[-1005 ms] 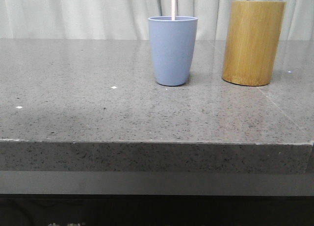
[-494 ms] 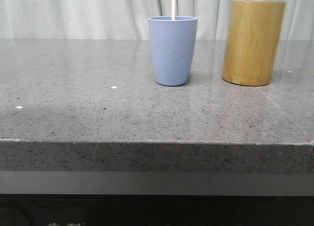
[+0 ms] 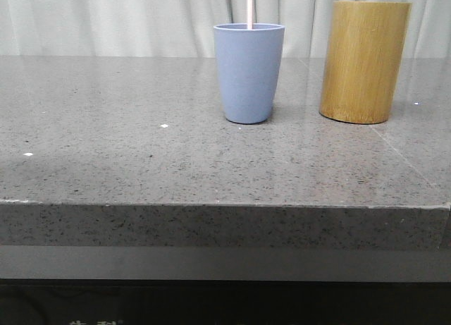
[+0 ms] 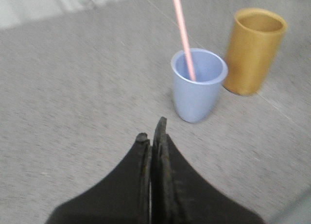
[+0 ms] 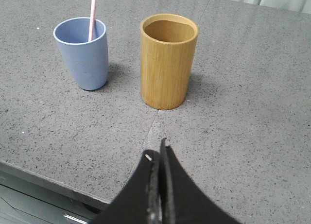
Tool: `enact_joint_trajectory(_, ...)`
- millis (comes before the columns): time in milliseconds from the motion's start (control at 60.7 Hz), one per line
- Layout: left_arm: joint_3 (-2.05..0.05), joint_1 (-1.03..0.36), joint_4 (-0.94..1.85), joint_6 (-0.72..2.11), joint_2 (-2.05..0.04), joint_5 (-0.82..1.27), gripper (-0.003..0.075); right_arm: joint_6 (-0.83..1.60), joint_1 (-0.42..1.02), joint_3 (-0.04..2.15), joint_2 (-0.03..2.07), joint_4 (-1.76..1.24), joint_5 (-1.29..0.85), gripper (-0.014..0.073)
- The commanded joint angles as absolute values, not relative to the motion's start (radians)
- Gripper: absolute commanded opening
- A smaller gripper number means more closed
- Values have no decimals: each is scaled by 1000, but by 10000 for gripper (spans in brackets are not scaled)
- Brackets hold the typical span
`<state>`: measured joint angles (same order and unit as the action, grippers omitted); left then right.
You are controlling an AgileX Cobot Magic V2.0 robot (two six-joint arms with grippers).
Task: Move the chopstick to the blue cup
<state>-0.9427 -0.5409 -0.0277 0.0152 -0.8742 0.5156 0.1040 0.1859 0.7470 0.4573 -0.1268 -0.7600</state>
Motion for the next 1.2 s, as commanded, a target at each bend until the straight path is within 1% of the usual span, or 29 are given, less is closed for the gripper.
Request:
enact_joint_trajectory(0, -821, -465, -45, 14, -775, 274, -19, 112, 180, 771, 464, -134, -692, -118)
enact_joint_trajectory(49, -733, -418, -27, 14, -711, 196, -19, 112, 180, 771, 464, -134, -692, -118)
enact_joint_trajectory(66, -674, -385, -13, 14, -683, 150, -19, 112, 180, 771, 464, -134, -692, -118)
enact_joint_trajectory(165, -479, -283, 17, 14, -531, 47, -19, 112, 180, 771, 464, -134, -692, -118)
enact_joint_trajectory(330, -218, -159, 57, 14, -285, -18, -19, 112, 180, 771, 464, -134, -692, -118)
enact_joint_trajectory(478, -83, -87, 130, 14, -103, -18, -19, 112, 180, 771, 464, -134, -692, -118)
enact_joint_trajectory(560, -36, -73, 135, 14, -42, -31, -19, 112, 180, 771, 464, -134, -692, -118)
enact_joint_trajectory(676, 18, -73, 135, 14, -1, -100, -19, 112, 180, 771, 464, -134, -692, -118)
enact_joint_trajectory(758, 16, -73, 135, 14, 32, -66, -19, 112, 180, 771, 464, -134, -692, -118)
enact_joint_trajectory(1186, 16, -78, 135, 14, 28, -60, -19, 112, 180, 771, 464, -134, -692, -118)
